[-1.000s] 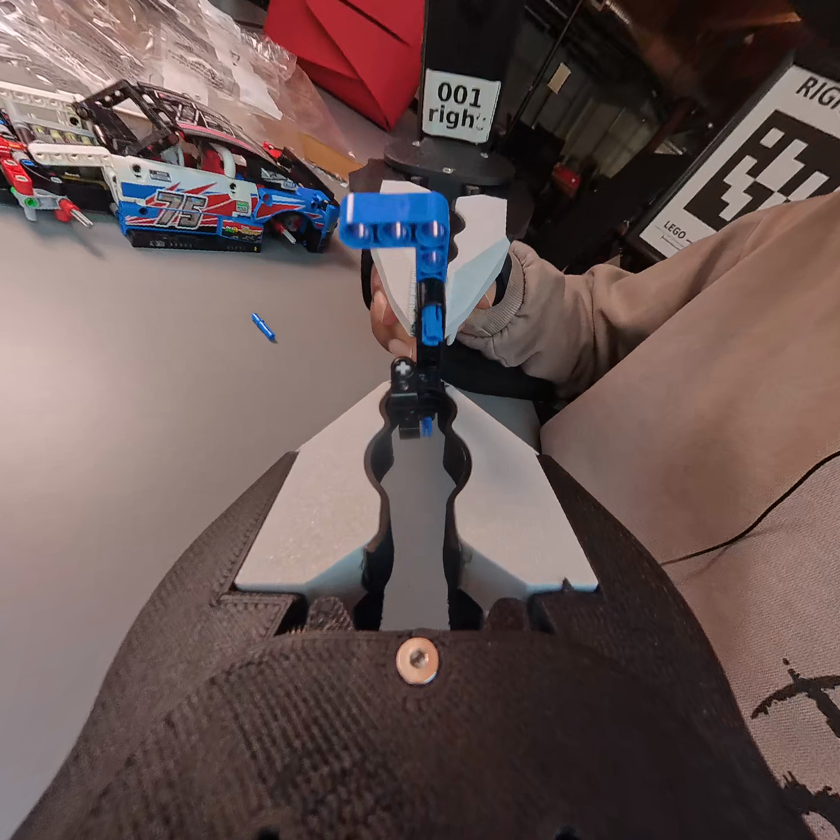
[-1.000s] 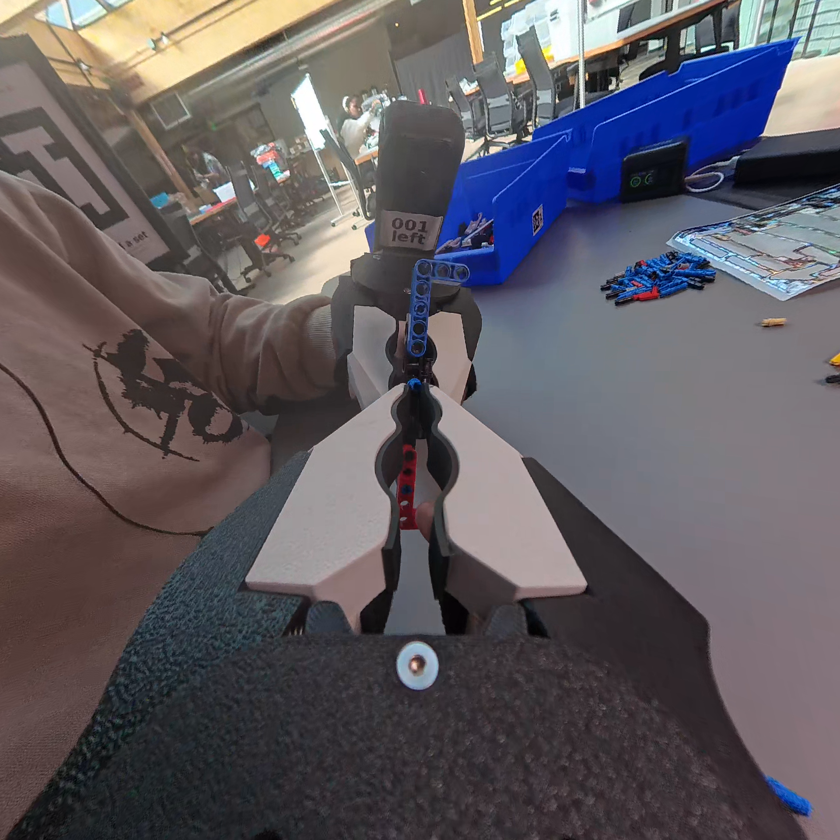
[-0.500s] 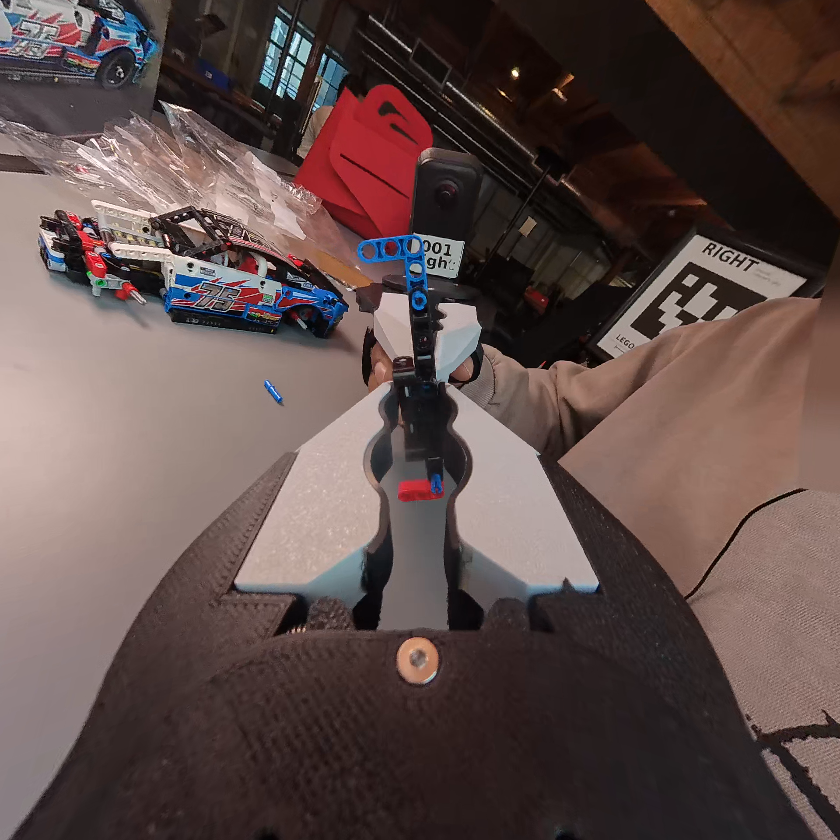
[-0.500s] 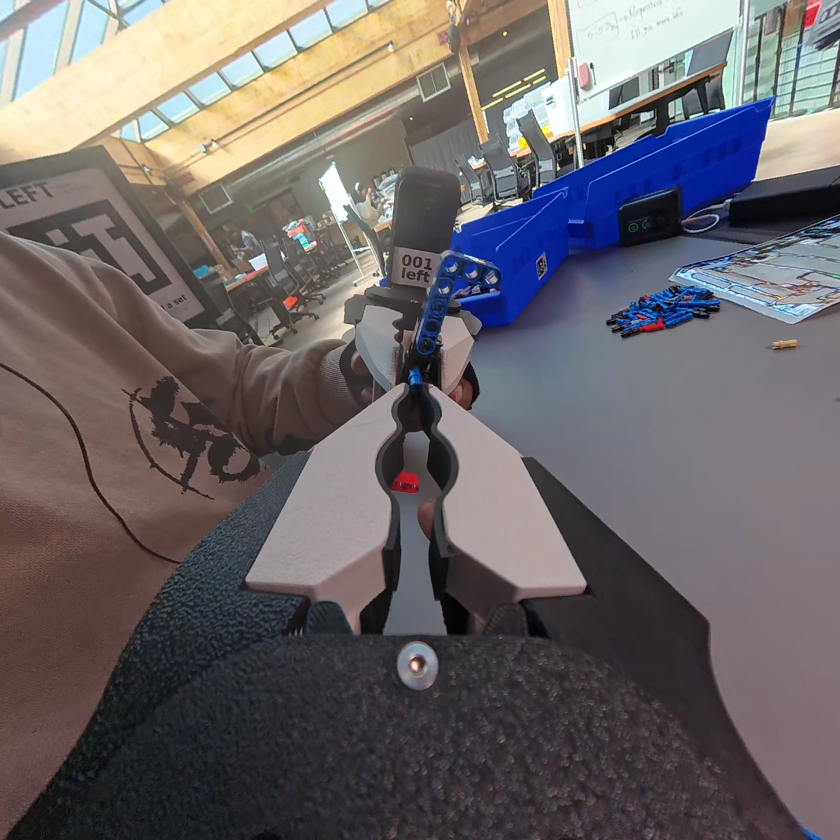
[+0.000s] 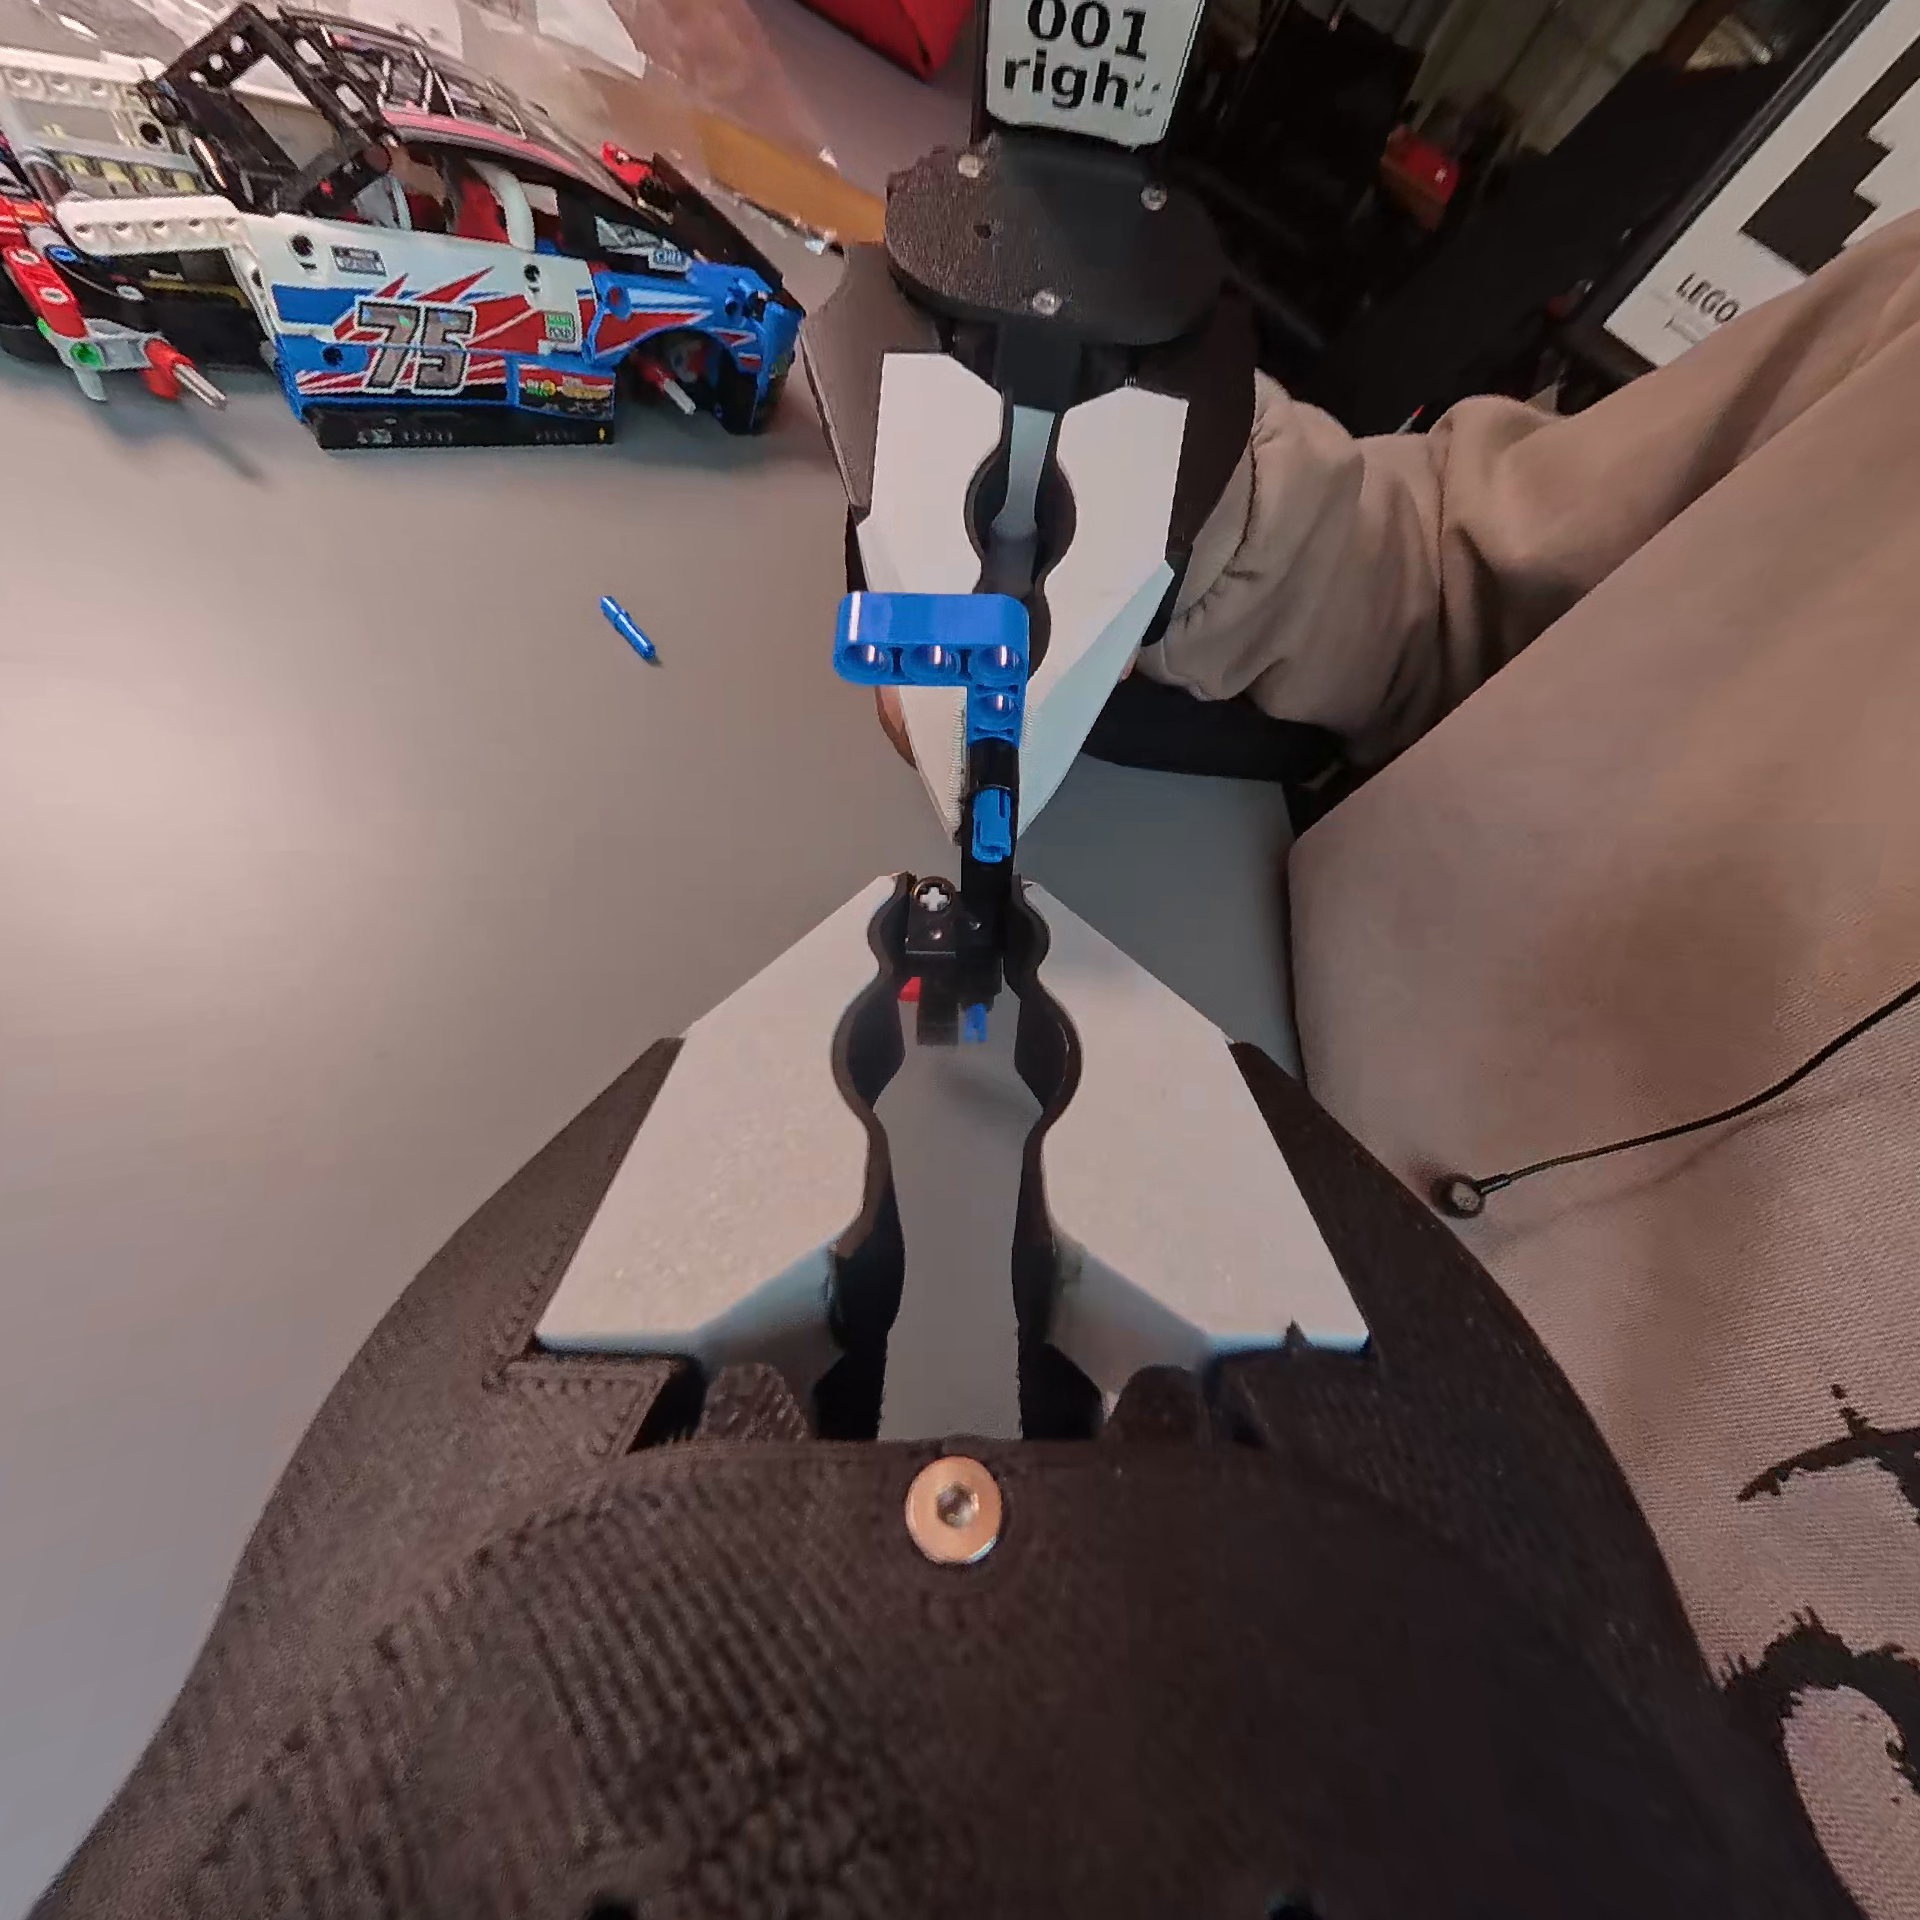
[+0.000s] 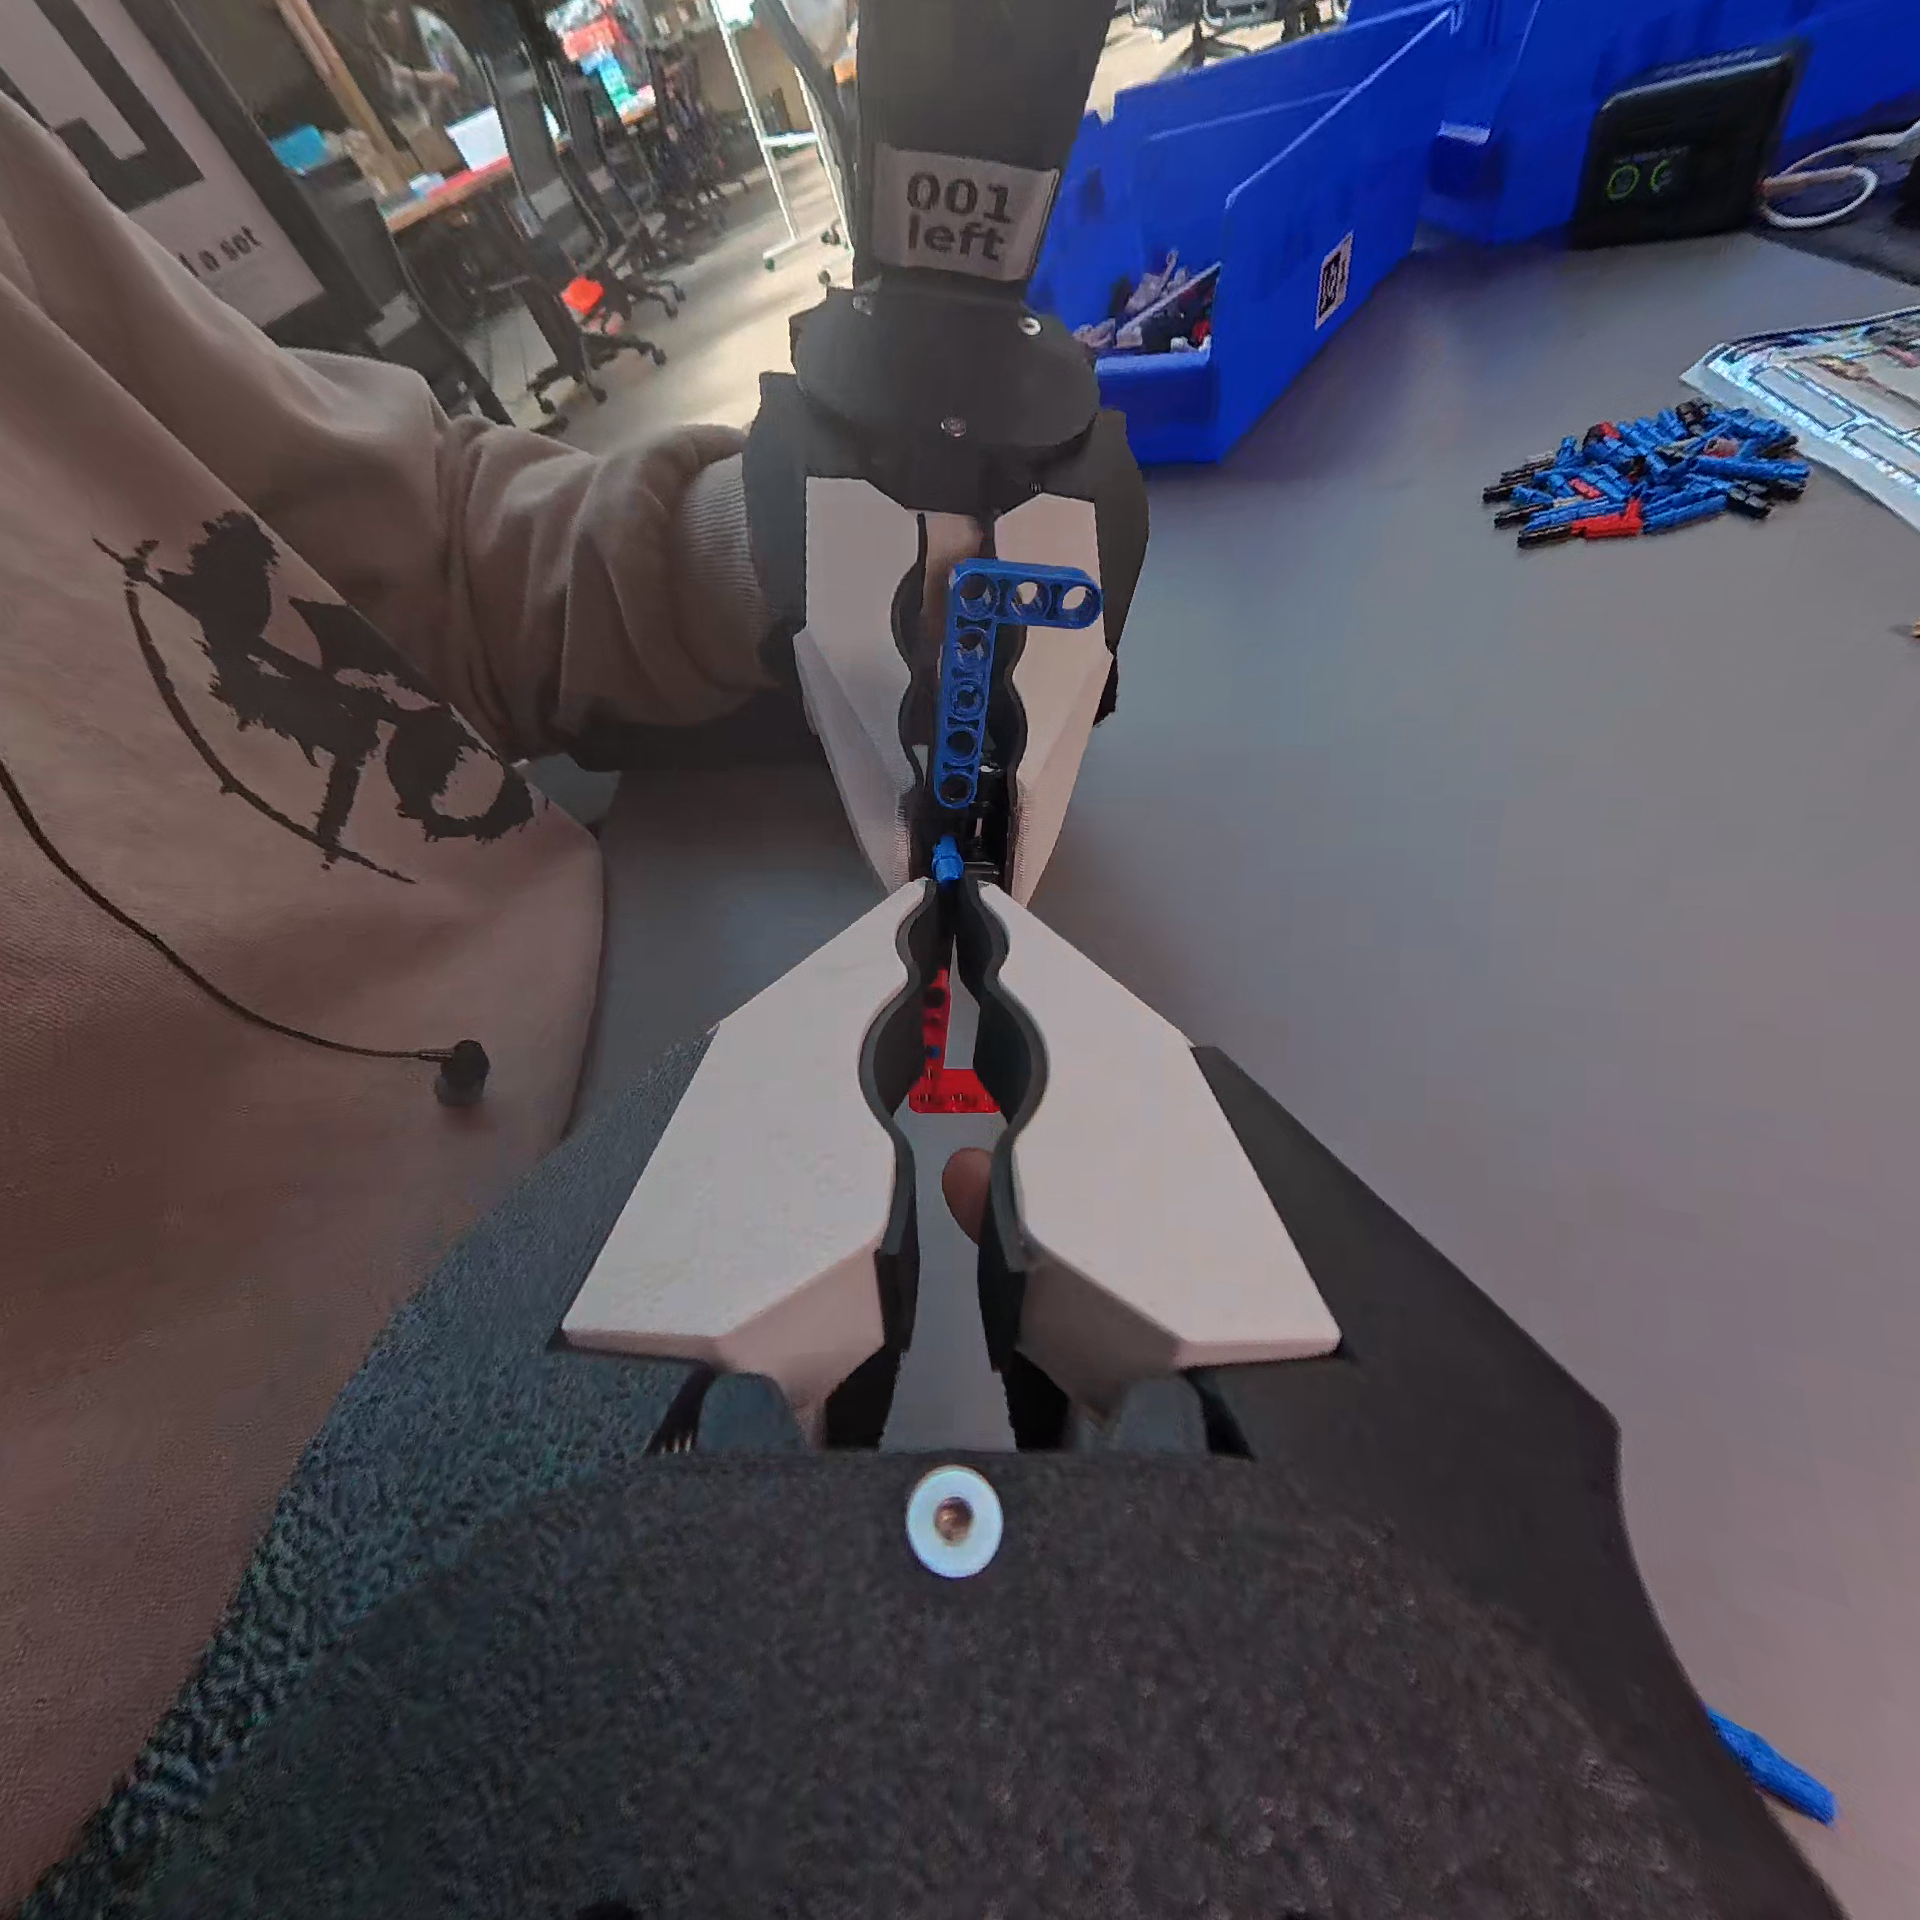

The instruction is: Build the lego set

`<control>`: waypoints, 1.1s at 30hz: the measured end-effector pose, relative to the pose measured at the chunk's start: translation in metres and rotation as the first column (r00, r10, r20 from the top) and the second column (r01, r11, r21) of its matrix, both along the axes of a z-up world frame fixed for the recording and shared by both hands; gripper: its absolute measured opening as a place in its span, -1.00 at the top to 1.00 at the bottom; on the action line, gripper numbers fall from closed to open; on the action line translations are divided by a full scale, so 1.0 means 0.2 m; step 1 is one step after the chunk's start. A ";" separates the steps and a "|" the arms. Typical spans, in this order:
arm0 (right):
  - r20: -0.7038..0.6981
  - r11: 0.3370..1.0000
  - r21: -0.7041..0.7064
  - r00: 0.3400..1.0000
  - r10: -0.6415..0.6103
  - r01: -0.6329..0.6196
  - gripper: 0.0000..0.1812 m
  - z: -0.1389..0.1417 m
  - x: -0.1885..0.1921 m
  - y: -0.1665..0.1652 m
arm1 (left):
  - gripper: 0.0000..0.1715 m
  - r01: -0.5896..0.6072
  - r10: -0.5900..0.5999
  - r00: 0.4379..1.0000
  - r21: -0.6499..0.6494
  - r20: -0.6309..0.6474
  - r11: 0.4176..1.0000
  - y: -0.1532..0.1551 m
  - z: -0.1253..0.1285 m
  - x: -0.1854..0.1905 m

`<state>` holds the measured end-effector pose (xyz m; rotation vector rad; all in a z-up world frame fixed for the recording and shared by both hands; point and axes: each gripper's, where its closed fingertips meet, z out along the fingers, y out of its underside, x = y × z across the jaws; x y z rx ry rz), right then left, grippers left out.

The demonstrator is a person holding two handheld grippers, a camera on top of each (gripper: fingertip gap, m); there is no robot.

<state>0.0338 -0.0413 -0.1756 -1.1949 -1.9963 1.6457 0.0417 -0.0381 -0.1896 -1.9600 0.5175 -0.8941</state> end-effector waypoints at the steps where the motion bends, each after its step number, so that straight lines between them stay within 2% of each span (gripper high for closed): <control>1: 0.018 0.999 0.031 1.000 0.009 -0.009 1.00 -0.03 0.01 0.00 | 0.83 0.006 -0.006 0.999 -0.006 -0.032 1.000 0.00 -0.03 0.00; 3: 0.029 0.997 0.071 0.999 0.020 -0.022 1.00 -0.06 0.02 -0.01 | 0.83 0.016 -0.017 0.999 -0.012 -0.048 1.000 -0.01 -0.05 0.01; 11: 0.060 0.995 0.085 0.997 0.042 -0.047 1.00 -0.11 0.01 -0.04 | 0.84 0.041 -0.045 0.983 -0.024 -0.180 0.999 -0.03 -0.12 0.03; 16: 0.071 0.982 0.187 0.997 0.023 -0.035 1.00 -0.13 0.00 -0.04 | 0.82 0.030 -0.031 0.974 -0.009 -0.222 1.000 -0.01 -0.15 0.02; 20: 0.010 0.990 0.139 0.999 -0.034 0.032 1.00 -0.04 -0.02 0.01 | 0.82 0.020 -0.021 1.000 0.015 0.013 1.000 0.02 -0.01 0.00; 22: 0.020 0.988 0.151 1.000 -0.012 0.009 1.00 -0.04 0.01 0.03 | 0.76 -0.020 0.018 0.999 0.056 0.030 0.998 0.03 0.02 -0.04; 23: 0.021 0.991 0.137 1.000 -0.005 0.002 1.00 -0.04 0.02 0.04 | 0.79 -0.021 0.018 0.999 0.056 0.044 0.998 0.02 0.02 -0.04; 24: 0.011 0.991 0.133 1.000 -0.015 0.013 1.00 -0.03 0.01 0.04 | 0.85 -0.010 0.008 0.998 0.043 0.058 0.999 0.01 0.02 -0.03; 26: -0.010 0.987 0.155 0.999 -0.045 0.046 1.00 -0.03 -0.01 0.06 | 0.86 -0.065 0.063 0.996 0.039 0.057 0.997 0.05 0.01 -0.05; 28: -0.079 0.975 0.195 0.993 -0.089 0.103 1.00 -0.01 -0.04 0.08 | 0.86 -0.138 0.136 0.983 0.007 0.122 0.990 0.09 0.03 -0.10; 31: -0.131 0.928 0.333 0.983 -0.128 0.165 0.73 -0.03 -0.06 0.11 | 0.86 -0.197 0.203 0.947 -0.050 0.250 0.979 0.12 0.05 -0.17; 33: -0.156 0.888 0.412 0.976 -0.151 0.204 0.60 -0.08 -0.09 0.10 | 0.87 -0.239 0.256 0.893 -0.093 0.369 0.967 0.15 0.09 -0.20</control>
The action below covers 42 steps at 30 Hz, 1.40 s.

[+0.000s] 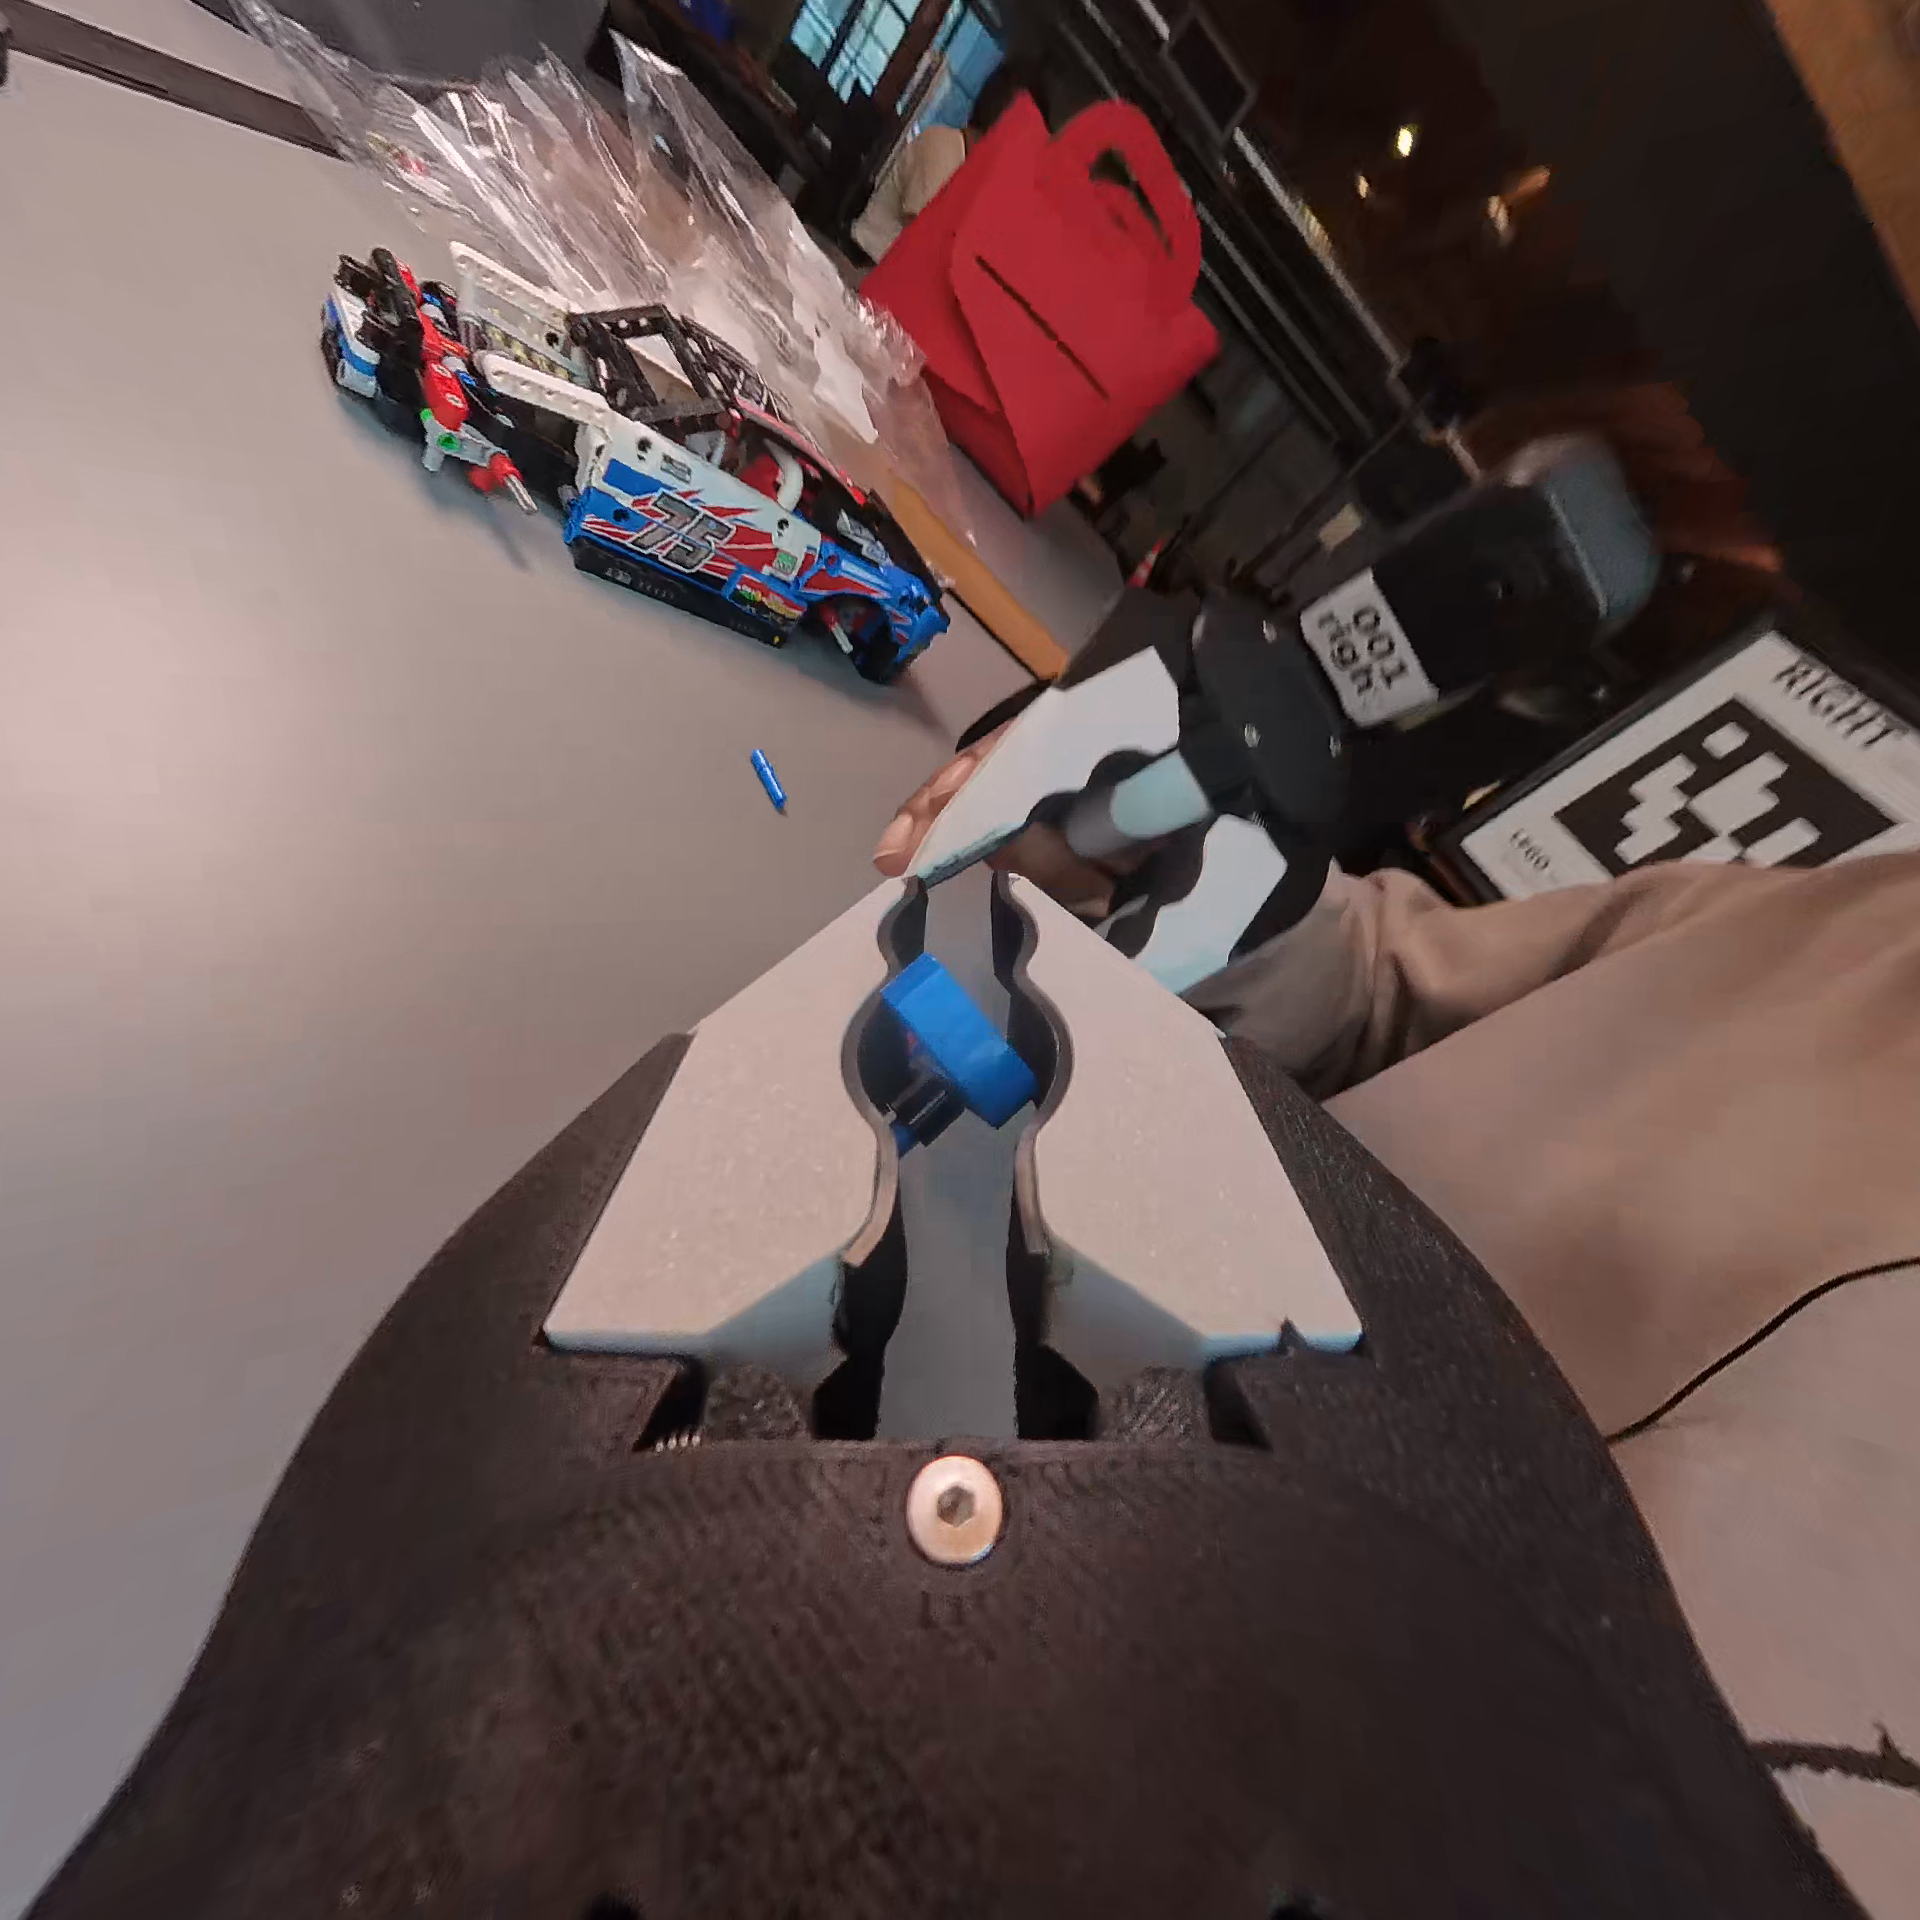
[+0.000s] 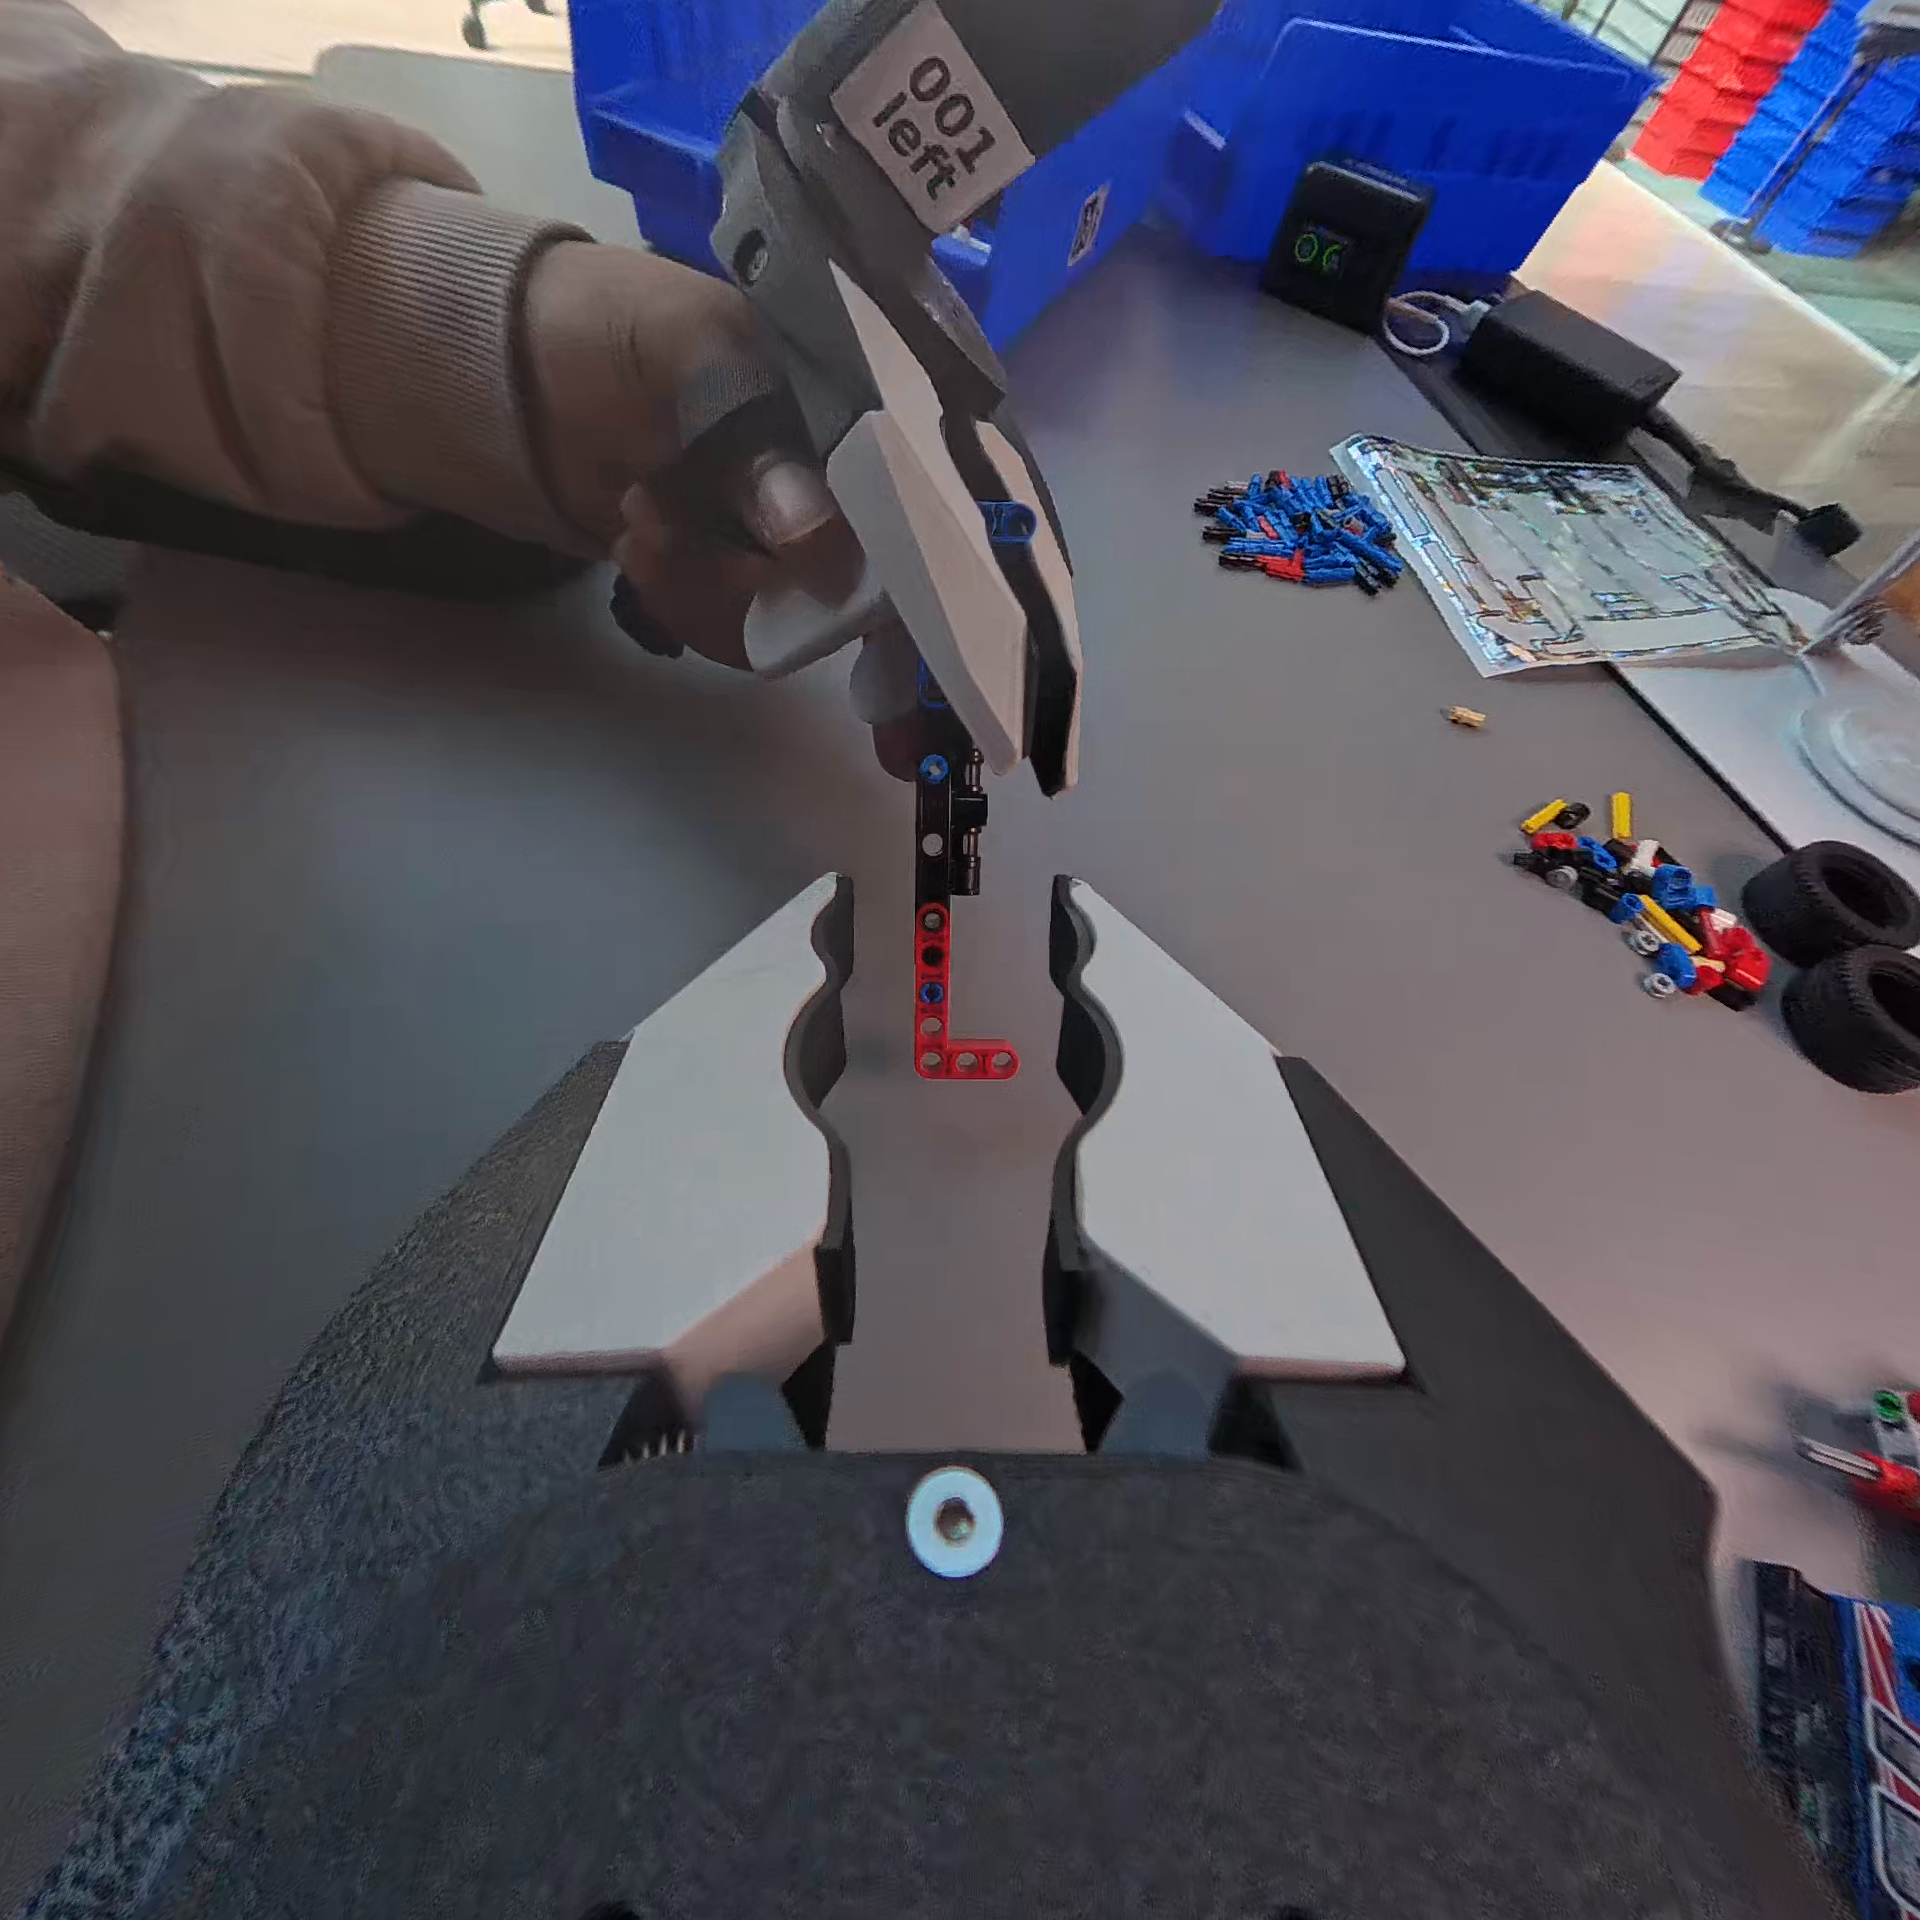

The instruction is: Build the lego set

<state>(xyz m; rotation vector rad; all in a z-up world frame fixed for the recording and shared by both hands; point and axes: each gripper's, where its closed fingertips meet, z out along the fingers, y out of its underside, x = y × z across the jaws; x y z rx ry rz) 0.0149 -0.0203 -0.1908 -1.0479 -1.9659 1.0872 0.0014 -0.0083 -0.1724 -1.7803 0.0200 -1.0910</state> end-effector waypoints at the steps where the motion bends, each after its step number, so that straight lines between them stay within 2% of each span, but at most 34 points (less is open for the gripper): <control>1: -0.023 0.999 0.040 0.999 -0.027 0.028 0.57 -0.01 -0.03 0.00 | 0.87 -0.026 0.027 0.997 -0.010 0.067 1.000 0.02 0.01 -0.01; 4: -0.069 0.968 0.229 0.993 -0.093 0.106 0.55 -0.07 -0.09 0.00 | 0.87 -0.095 0.102 0.956 -0.038 0.274 0.995 0.06 0.06 -0.05; 5: -0.088 0.931 0.330 0.987 -0.132 0.154 0.61 -0.09 -0.11 0.05 | 0.87 -0.104 0.115 0.935 -0.049 0.334 0.993 0.07 0.08 -0.05; 6: -0.109 0.894 0.412 0.983 -0.145 0.178 0.75 -0.10 -0.12 0.08 | 0.87 -0.124 0.140 0.920 -0.066 0.367 0.990 0.08 0.08 -0.06; 7: -0.124 0.885 0.435 0.984 -0.125 0.167 0.80 -0.09 -0.12 0.08 | 0.87 -0.137 0.155 0.914 -0.074 0.376 0.988 0.08 0.07 -0.07; 9: -0.073 0.924 0.366 0.994 -0.087 0.108 0.85 -0.11 -0.10 0.06 | 0.82 -0.101 0.116 0.936 -0.062 0.331 0.993 0.06 0.07 -0.04; 10: -0.032 0.950 0.305 0.998 -0.060 0.067 0.87 -0.12 -0.09 0.04 | 0.72 -0.085 0.095 0.955 -0.046 0.280 0.995 0.06 0.06 -0.03; 12: 0.073 0.992 0.124 0.997 -0.003 -0.006 0.88 -0.12 -0.04 0.02 | 0.56 -0.041 0.039 0.989 0.010 0.144 0.999 0.02 0.07 -0.01; 14: 0.175 0.995 -0.056 0.980 0.096 -0.088 0.88 -0.13 0.04 0.00 | 0.52 0.019 -0.020 1.000 0.055 0.015 0.998 -0.02 0.07 0.01; 17: 0.218 0.958 -0.178 0.940 0.261 -0.224 0.89 -0.13 0.14 -0.07 | 0.59 0.186 -0.183 0.978 0.027 -0.096 0.982 -0.09 0.02 0.13; 18: 0.226 0.950 -0.211 0.934 0.278 -0.232 0.89 -0.12 0.15 -0.07 | 0.65 0.249 -0.247 0.963 0.012 -0.111 0.968 -0.13 0.00 0.18; 20: 0.248 0.935 -0.249 0.917 0.313 -0.252 0.90 -0.12 0.17 -0.09 | 0.80 0.263 -0.259 0.955 0.010 -0.147 0.965 -0.13 -0.02 0.22; 23: 0.248 0.958 -0.186 0.933 0.262 -0.219 0.88 -0.13 0.15 -0.05 | 0.93 0.175 -0.176 0.975 -0.018 -0.136 0.984 -0.08 -0.05 0.18; 25: 0.170 0.982 -0.093 0.970 0.177 -0.163 0.81 -0.10 0.10 -0.01 | 0.93 0.127 -0.128 0.992 -0.040 -0.013 0.991 -0.06 -0.03 0.13; 27: 0.047 0.994 0.075 0.996 0.074 -0.078 0.59 -0.05 0.04 0.05 | 0.93 0.084 -0.076 0.991 -0.071 0.110 0.994 -0.03 -0.03 0.08; 29: -0.030 0.980 0.200 0.999 0.027 -0.021 0.48 -0.02 0.01 0.05 | 0.92 0.065 -0.045 0.983 -0.105 0.177 0.992 -0.01 -0.04 0.07; 32: -0.116 0.938 0.344 0.993 0.006 0.035 0.51 -0.01 -0.04 0.04 | 0.92 0.078 -0.045 0.974 -0.139 0.221 0.987 0.00 -0.05 0.10; 34: -0.133 0.927 0.373 0.991 0.017 0.034 0.62 -0.01 -0.04 0.04 | 0.93 0.085 -0.047 0.971 -0.152 0.234 0.985 0.00 -0.06 0.11; 38: -0.120 0.931 0.364 0.992 0.036 0.010 0.64 -0.02 -0.04 0.03 | 0.93 0.110 -0.058 0.957 -0.170 0.285 0.979 -0.01 -0.07 0.11; 42: -0.122 0.934 0.356 0.992 0.041 0.005 0.64 -0.03 -0.04 0.03 | 0.92 0.093 -0.057 0.970 -0.147 0.236 0.985 -0.02 -0.06 0.10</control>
